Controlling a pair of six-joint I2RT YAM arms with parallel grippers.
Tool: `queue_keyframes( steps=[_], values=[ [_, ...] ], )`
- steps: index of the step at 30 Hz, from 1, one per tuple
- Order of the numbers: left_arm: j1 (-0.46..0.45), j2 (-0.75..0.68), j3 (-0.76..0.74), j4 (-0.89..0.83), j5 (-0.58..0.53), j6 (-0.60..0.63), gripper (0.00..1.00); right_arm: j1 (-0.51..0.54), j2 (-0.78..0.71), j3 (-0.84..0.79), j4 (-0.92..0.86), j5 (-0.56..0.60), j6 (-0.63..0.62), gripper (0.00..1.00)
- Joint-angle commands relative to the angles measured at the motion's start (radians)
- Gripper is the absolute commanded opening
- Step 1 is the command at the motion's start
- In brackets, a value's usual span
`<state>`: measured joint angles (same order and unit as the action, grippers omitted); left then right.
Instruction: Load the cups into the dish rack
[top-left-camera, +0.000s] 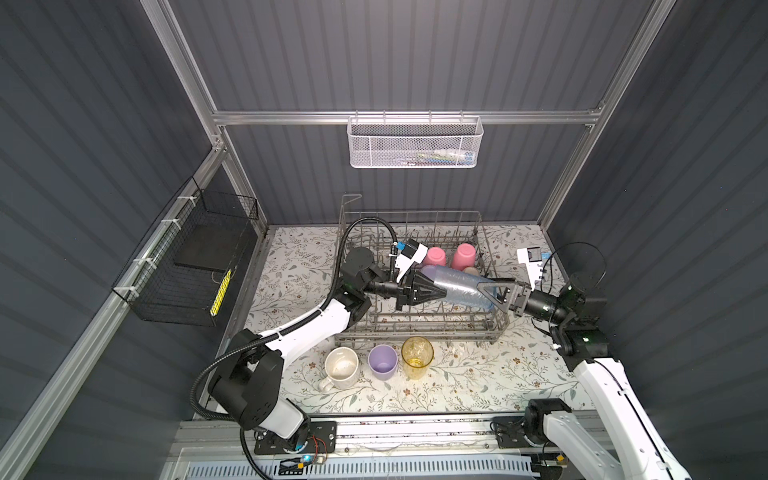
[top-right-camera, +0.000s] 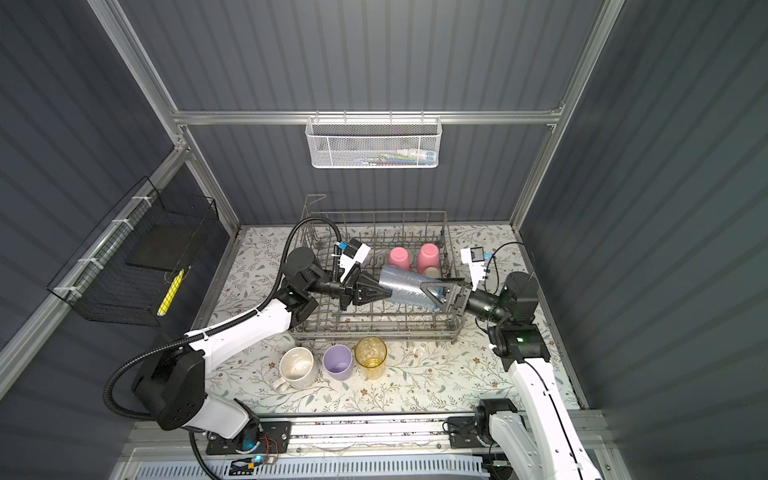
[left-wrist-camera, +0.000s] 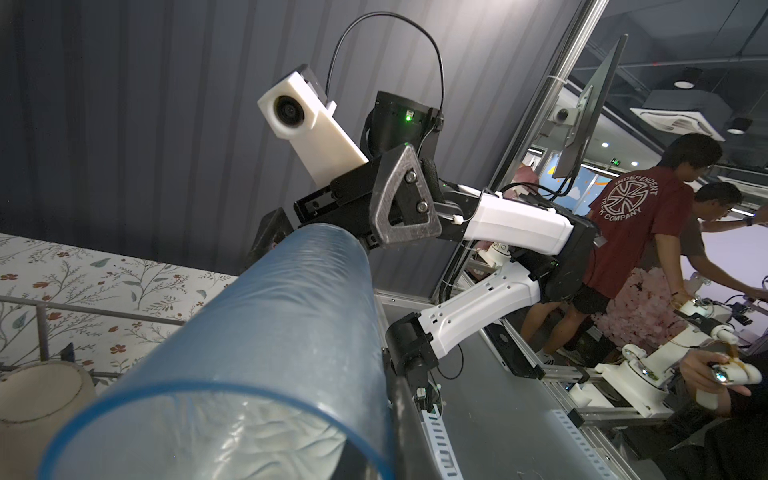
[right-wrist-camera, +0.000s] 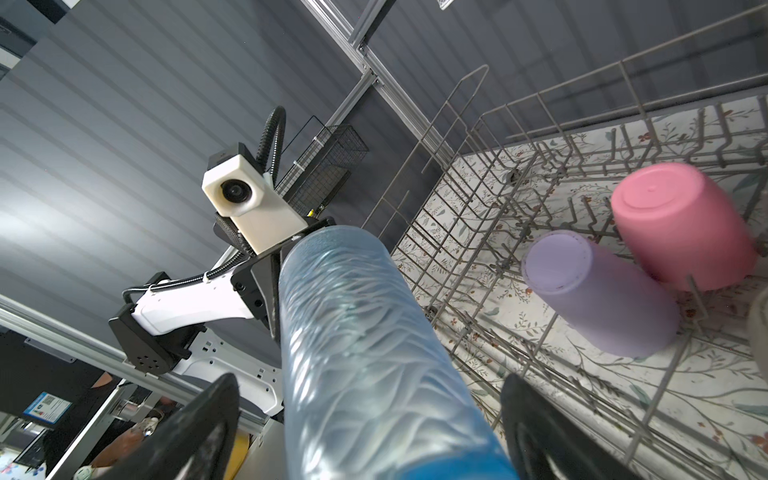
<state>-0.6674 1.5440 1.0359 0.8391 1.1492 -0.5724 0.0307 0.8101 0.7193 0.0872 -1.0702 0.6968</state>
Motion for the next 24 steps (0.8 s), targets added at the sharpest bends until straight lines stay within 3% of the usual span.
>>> queue_keyframes(
  steps=[1,9,24],
  values=[
    [0.007,0.03,0.016,0.251,0.041,-0.164,0.0,0.0,-0.002,-0.01,0.038,-0.037,0.007,0.97],
    [0.006,0.098,0.042,0.393,0.053,-0.286,0.0,0.024,0.012,-0.023,0.082,-0.025,0.033,0.96],
    [0.006,0.14,0.056,0.409,0.056,-0.3,0.0,0.094,0.068,-0.008,0.107,-0.009,0.022,0.84]
  ],
)
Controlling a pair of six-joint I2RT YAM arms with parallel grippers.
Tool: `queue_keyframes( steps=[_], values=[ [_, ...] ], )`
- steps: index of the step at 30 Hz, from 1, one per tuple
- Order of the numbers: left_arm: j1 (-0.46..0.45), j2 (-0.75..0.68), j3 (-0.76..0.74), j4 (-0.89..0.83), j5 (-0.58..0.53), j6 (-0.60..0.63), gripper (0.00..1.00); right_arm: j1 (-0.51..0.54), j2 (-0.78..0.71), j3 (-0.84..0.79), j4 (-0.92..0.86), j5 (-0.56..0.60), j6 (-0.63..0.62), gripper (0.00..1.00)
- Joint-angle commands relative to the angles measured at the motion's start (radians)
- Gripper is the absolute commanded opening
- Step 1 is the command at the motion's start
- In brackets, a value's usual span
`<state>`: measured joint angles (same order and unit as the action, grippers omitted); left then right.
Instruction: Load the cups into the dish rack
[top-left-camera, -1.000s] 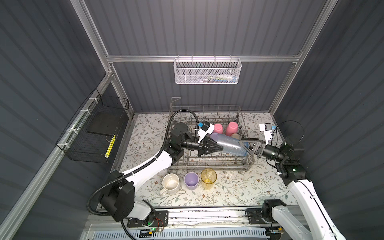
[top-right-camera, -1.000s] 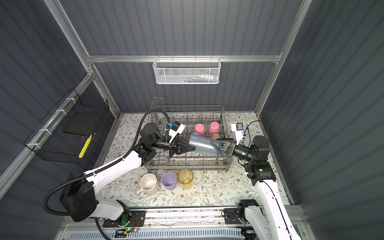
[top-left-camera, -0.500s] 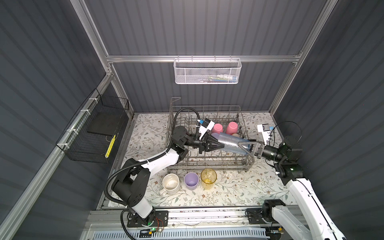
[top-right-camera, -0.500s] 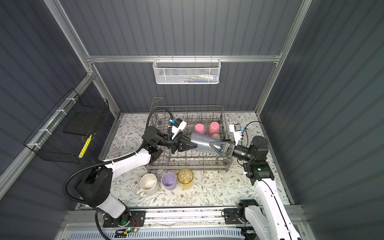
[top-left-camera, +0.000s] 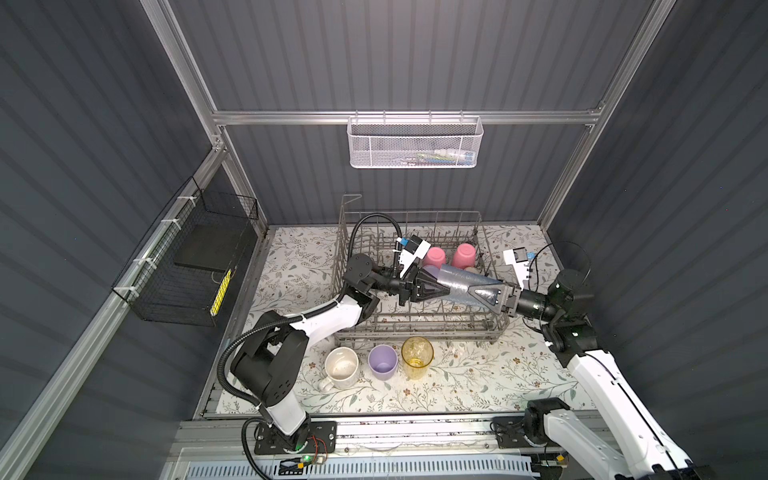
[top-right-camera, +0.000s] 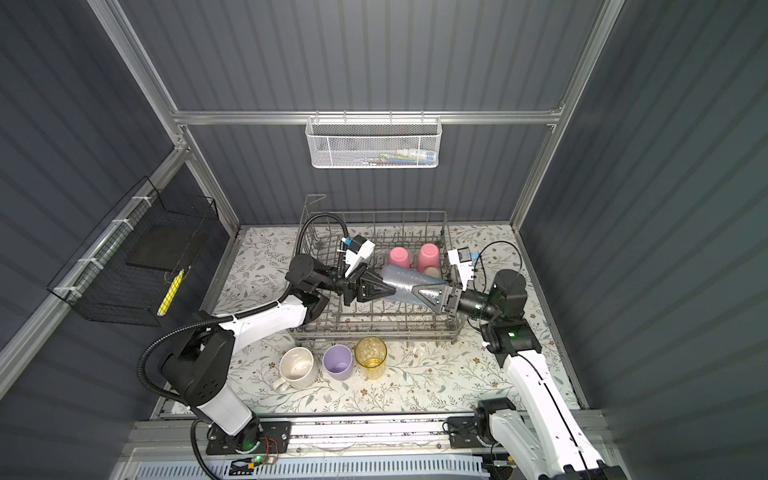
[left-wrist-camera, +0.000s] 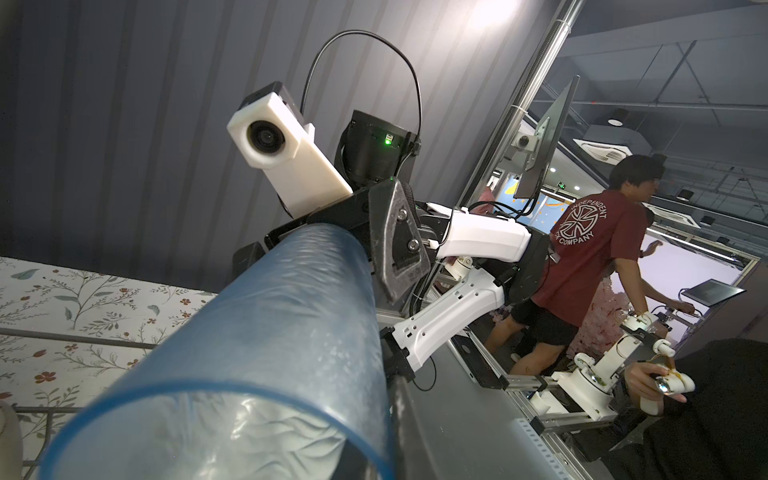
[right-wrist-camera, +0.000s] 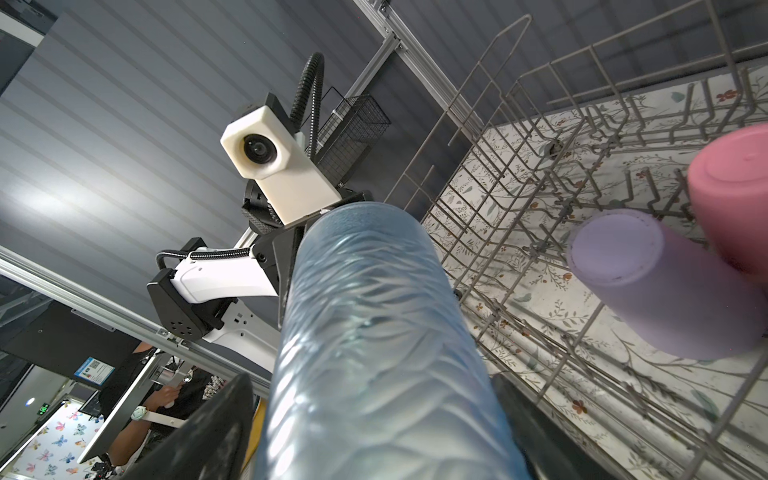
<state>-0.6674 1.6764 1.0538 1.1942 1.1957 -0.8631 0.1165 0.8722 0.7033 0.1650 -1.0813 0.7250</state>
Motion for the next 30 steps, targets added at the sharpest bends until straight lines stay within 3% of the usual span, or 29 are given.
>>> queue_keyframes(
  steps=[1,6,10,16,24,30],
  values=[
    [0.006,0.009,0.037,0.053,0.011,-0.01,0.0,0.01,0.01,0.009,0.035,0.003,-0.004,0.82],
    [0.007,0.013,0.034,0.053,0.008,-0.006,0.0,0.018,0.024,0.009,0.054,0.002,0.008,0.72],
    [0.006,0.014,0.035,0.05,0.013,-0.003,0.0,0.018,0.022,0.011,0.048,0.011,0.007,0.59],
    [0.01,0.004,0.029,0.034,0.007,0.016,0.15,0.017,0.005,0.034,-0.018,0.055,-0.034,0.38],
    [0.027,-0.016,0.006,0.013,-0.005,0.039,0.38,0.003,-0.021,0.079,-0.129,0.103,-0.099,0.29],
    [0.053,-0.043,-0.024,0.008,-0.021,0.048,0.43,-0.033,-0.014,0.147,-0.305,0.167,-0.184,0.26]
  ],
)
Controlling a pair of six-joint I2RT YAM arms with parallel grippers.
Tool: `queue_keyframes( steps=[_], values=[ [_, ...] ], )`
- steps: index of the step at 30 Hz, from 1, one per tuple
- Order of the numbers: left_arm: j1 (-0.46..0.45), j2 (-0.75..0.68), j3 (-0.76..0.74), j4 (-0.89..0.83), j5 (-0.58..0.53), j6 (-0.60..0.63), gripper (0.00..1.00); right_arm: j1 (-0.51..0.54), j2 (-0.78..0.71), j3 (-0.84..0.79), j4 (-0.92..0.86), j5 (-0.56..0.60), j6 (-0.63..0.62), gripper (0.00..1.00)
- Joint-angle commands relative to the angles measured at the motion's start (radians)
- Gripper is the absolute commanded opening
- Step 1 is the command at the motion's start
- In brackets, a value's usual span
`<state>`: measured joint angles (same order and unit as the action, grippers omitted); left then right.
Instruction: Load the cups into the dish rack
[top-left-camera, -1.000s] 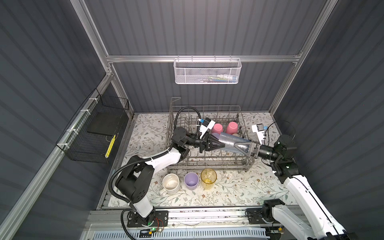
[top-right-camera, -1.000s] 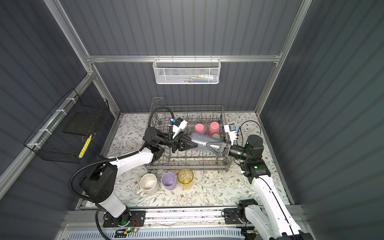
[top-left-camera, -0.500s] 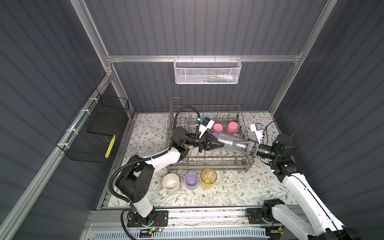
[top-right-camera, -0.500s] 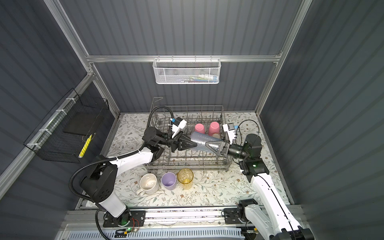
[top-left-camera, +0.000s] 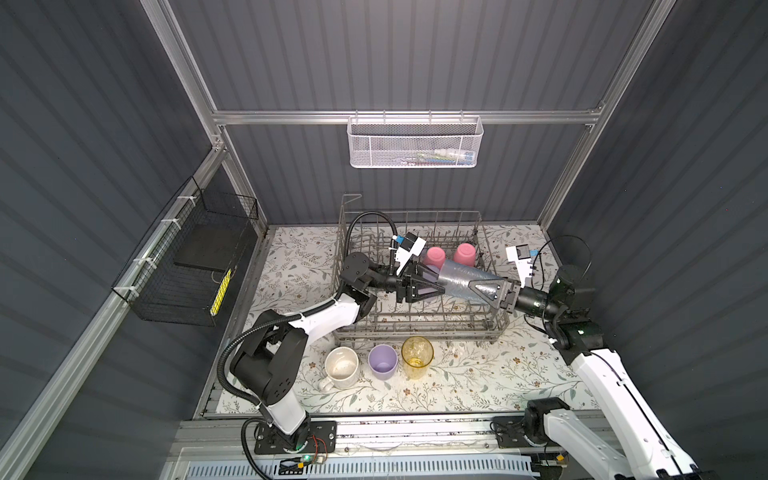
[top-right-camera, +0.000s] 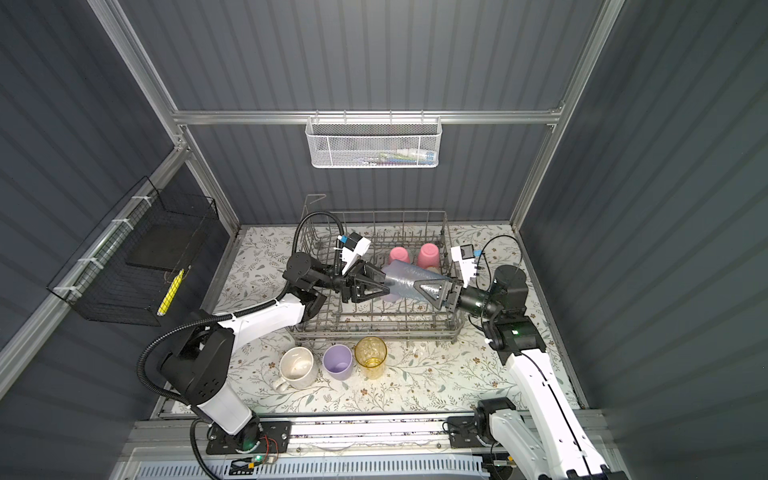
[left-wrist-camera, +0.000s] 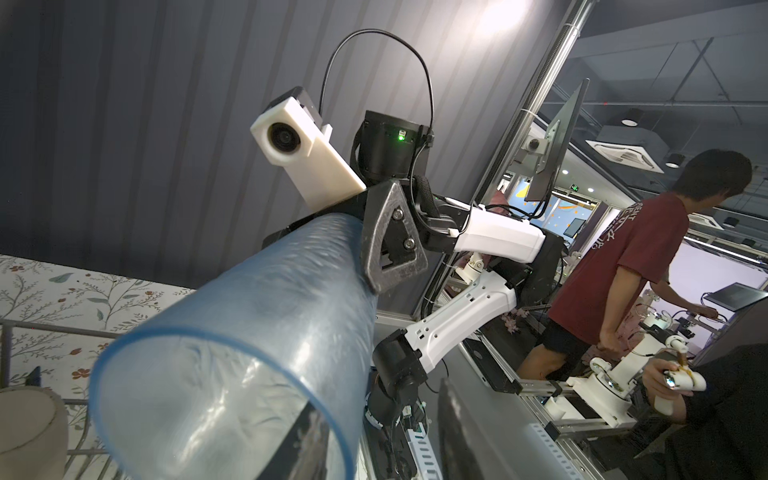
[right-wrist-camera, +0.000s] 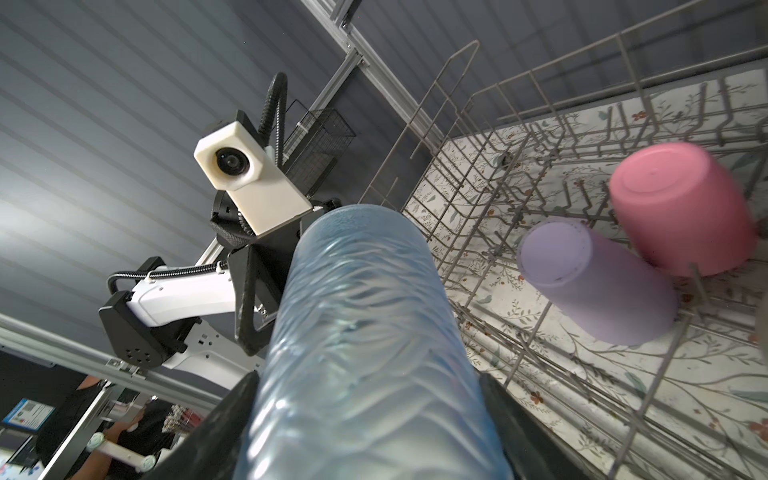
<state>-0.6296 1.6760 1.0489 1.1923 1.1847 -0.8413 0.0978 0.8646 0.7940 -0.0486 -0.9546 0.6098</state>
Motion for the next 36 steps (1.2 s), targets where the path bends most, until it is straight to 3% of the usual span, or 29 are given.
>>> queue_keyframes(
  steps=[1,6,11,19,25,36],
  values=[
    [0.021,-0.047,-0.027,0.009,-0.011,0.029,0.43,-0.021,0.0,0.071,-0.127,0.05,-0.085,0.26],
    [0.044,-0.059,-0.053,0.014,-0.02,0.028,0.43,-0.033,0.025,0.139,-0.288,0.123,-0.159,0.26],
    [0.056,-0.082,-0.067,-0.024,-0.02,0.059,0.43,-0.034,0.068,0.264,-0.546,0.31,-0.273,0.28],
    [0.057,-0.175,-0.055,-0.499,-0.073,0.417,0.43,-0.035,0.141,0.378,-0.762,0.504,-0.356,0.32],
    [0.057,-0.249,-0.028,-0.78,-0.126,0.617,0.43,-0.034,0.218,0.409,-0.838,0.583,-0.39,0.34],
    [0.057,-0.248,-0.034,-0.8,-0.125,0.634,0.43,-0.027,0.335,0.419,-0.855,0.664,-0.415,0.35]
  ],
)
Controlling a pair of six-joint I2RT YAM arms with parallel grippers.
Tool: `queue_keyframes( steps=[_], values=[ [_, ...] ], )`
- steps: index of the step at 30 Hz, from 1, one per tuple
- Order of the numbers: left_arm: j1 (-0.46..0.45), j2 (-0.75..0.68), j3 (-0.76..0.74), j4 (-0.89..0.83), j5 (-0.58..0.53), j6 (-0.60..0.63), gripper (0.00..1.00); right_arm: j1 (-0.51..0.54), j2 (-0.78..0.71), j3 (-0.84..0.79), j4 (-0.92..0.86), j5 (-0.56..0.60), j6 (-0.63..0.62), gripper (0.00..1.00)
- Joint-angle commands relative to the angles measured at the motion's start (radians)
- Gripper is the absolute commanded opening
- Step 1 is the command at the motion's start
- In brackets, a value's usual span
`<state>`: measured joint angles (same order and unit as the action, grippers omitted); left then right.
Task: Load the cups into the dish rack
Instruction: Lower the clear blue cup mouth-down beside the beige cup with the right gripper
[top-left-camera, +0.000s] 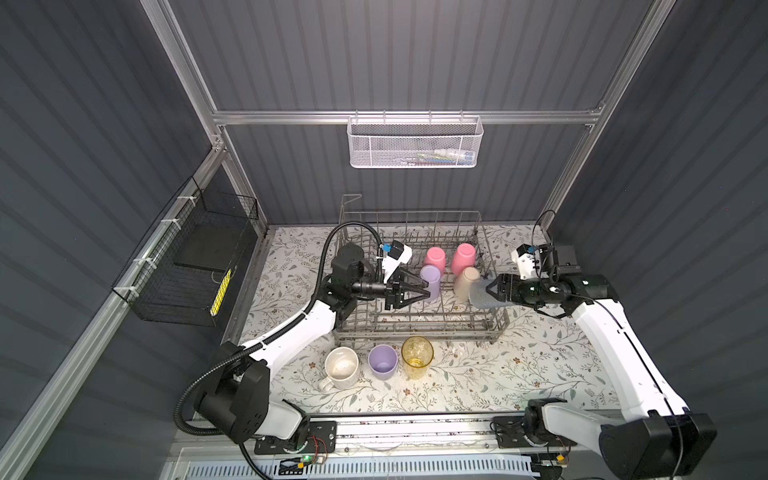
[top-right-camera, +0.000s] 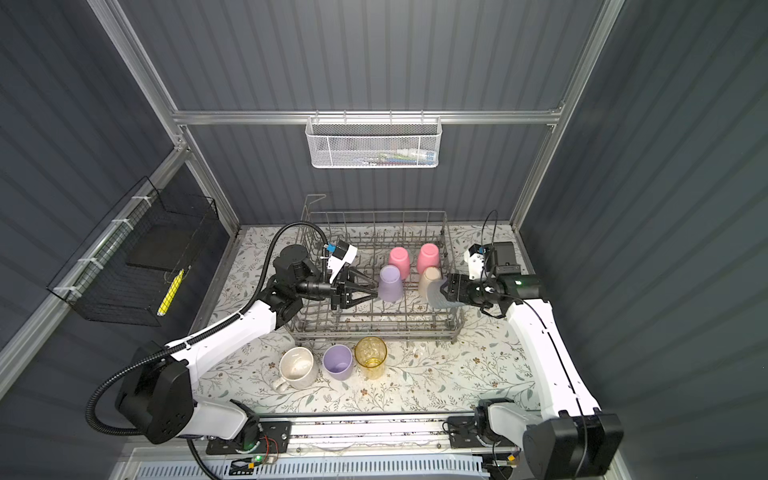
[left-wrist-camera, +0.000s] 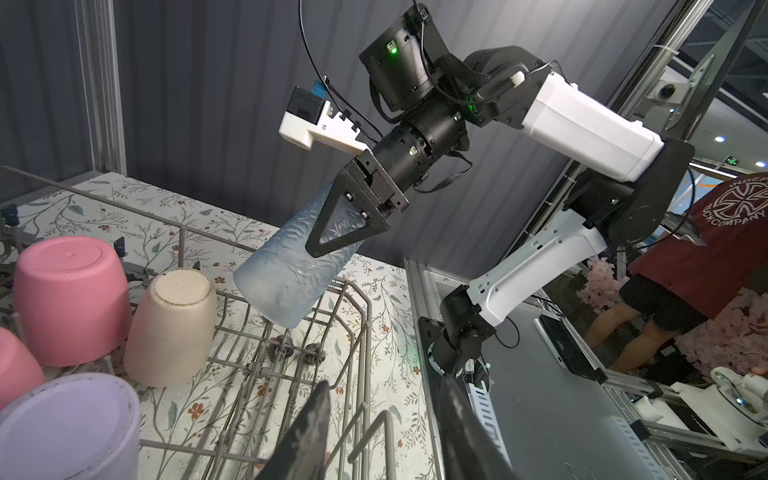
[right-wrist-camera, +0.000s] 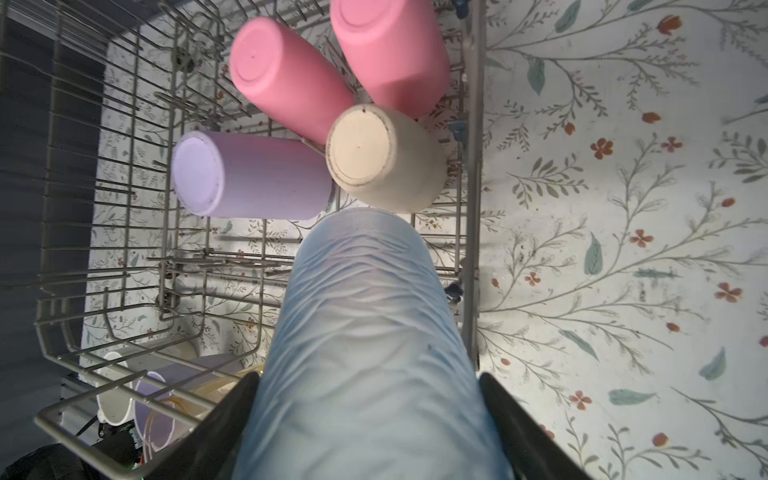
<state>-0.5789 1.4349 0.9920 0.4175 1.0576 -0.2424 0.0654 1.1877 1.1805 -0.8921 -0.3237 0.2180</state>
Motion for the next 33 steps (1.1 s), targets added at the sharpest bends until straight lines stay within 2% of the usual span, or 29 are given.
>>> queue_keyframes(
  steps=[1,21,33],
  values=[
    [0.007,-0.008,0.022,-0.027,0.002,0.037,0.43,0.009,0.022,0.034,-0.012,0.04,-0.024,0.35],
    [0.007,-0.008,0.007,-0.075,-0.004,0.083,0.42,0.083,0.199,0.054,-0.027,0.145,-0.057,0.4],
    [0.007,-0.007,0.007,-0.093,-0.002,0.1,0.42,0.122,0.253,0.058,-0.047,0.217,-0.071,0.42]
  ],
)
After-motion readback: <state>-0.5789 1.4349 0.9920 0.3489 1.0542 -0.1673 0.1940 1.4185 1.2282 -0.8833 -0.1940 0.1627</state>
